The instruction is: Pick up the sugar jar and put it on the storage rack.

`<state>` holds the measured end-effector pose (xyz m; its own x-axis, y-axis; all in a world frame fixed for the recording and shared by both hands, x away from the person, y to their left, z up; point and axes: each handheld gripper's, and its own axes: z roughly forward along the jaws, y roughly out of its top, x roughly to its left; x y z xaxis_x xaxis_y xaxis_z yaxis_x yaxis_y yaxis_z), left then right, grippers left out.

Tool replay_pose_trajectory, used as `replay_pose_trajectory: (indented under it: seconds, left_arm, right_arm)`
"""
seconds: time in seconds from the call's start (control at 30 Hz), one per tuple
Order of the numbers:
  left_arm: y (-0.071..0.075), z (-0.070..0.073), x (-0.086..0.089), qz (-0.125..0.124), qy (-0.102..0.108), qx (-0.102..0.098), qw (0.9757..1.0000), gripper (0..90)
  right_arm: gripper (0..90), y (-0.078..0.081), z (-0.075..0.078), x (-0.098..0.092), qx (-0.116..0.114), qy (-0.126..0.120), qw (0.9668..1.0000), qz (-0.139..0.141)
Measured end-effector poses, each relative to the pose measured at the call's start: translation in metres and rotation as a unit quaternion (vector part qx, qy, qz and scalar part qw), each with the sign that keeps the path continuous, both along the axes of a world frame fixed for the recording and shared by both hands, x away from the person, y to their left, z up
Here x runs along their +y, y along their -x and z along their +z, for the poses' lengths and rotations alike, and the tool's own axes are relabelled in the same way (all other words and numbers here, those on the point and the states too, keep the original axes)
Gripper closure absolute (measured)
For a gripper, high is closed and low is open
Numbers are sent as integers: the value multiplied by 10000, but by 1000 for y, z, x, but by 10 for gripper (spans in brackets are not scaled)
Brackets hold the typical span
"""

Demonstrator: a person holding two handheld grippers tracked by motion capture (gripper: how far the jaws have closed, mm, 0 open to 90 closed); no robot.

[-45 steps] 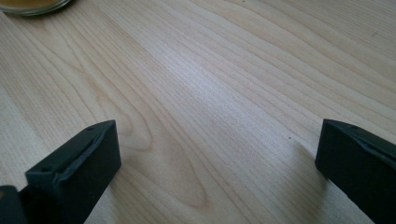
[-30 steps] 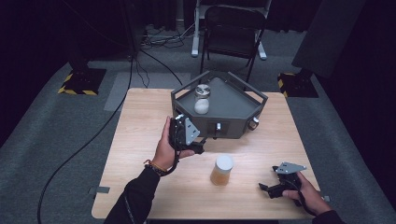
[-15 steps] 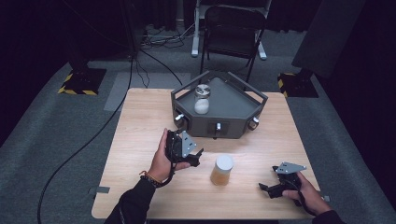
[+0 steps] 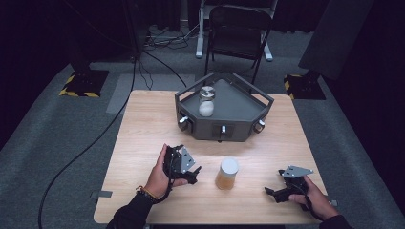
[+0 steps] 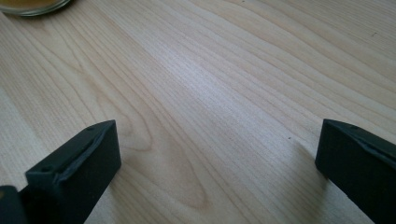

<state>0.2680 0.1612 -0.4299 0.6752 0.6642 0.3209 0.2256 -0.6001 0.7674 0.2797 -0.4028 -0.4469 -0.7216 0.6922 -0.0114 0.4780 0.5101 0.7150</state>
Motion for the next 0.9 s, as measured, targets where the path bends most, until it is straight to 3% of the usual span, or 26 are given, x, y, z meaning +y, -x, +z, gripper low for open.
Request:
replay_pose_trajectory:
  seconds: [0.3,0.6,0.77,0.9]
  left_arm:
    - [2,-7,6,53,-249,300,9992,10]
    - [-7,-9,20,96,-137,858,9962,9]
    - [-13,-10,25,123,-212,1074,9939,10]
    - [-15,-11,34,174,-73,1195,9927,8]
  right_arm:
    - [0,0,0,0,0,0,10000,0]
    - [0,0,0,0,-1,-1,10000,0]
    - [0,0,0,0,0,0,10000,-1]
    - [0,0,0,0,1,-1,10000,-1]
